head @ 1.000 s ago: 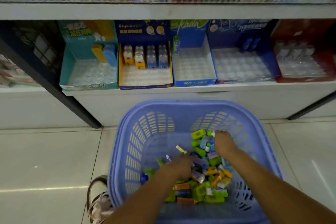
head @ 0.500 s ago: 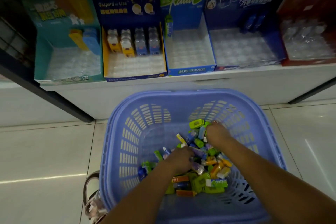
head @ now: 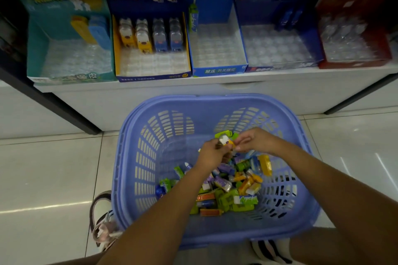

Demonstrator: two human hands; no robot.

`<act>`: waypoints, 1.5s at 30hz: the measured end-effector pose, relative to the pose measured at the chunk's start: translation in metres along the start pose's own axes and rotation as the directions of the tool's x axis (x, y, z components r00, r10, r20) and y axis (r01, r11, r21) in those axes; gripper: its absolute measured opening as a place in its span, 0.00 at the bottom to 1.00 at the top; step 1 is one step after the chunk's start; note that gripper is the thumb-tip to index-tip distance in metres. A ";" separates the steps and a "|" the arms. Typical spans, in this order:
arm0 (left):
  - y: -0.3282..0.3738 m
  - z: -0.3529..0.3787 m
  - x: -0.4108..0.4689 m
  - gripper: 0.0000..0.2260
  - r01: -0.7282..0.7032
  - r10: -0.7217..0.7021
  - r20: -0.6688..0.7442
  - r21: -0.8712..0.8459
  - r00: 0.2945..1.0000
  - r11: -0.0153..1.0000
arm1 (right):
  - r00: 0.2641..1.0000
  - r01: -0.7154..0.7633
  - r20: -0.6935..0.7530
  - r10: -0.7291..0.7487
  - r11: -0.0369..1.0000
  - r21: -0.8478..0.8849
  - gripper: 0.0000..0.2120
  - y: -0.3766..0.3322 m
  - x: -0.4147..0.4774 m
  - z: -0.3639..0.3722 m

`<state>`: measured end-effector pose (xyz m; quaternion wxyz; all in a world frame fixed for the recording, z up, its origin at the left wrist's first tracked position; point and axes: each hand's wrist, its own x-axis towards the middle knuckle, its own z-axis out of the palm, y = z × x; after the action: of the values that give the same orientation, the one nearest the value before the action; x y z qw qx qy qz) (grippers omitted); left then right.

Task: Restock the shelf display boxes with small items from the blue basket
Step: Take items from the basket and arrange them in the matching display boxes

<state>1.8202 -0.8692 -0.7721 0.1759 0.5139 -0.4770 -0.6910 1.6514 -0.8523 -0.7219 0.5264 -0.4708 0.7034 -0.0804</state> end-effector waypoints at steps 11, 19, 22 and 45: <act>0.034 -0.029 -0.018 0.26 0.232 -0.232 0.087 0.006 0.969 0.973 | 0.994 0.030 0.045 0.098 0.152 -0.988 0.39 0.027 -0.021 0.025; 0.080 -0.061 -0.043 0.03 0.066 -0.040 0.149 -0.175 0.988 0.982 | 0.996 -0.074 0.070 0.053 0.933 0.351 0.14 -0.027 -0.042 -0.005; 0.102 -0.077 -0.057 0.01 -0.051 0.080 0.081 -0.313 0.993 0.948 | 0.985 -0.018 0.113 -0.130 0.577 0.816 0.18 -0.056 -0.046 -0.014; 0.162 -0.257 -0.105 0.05 -0.619 0.295 -0.702 -0.259 0.648 0.742 | 0.755 0.650 -0.253 -0.605 0.743 0.162 0.10 -0.360 -0.007 0.038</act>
<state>2.0487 -0.9928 -0.5836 0.6175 0.5078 -0.3231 -0.5064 1.8904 -1.0290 -0.5143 0.4536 -0.6039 0.5333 -0.3810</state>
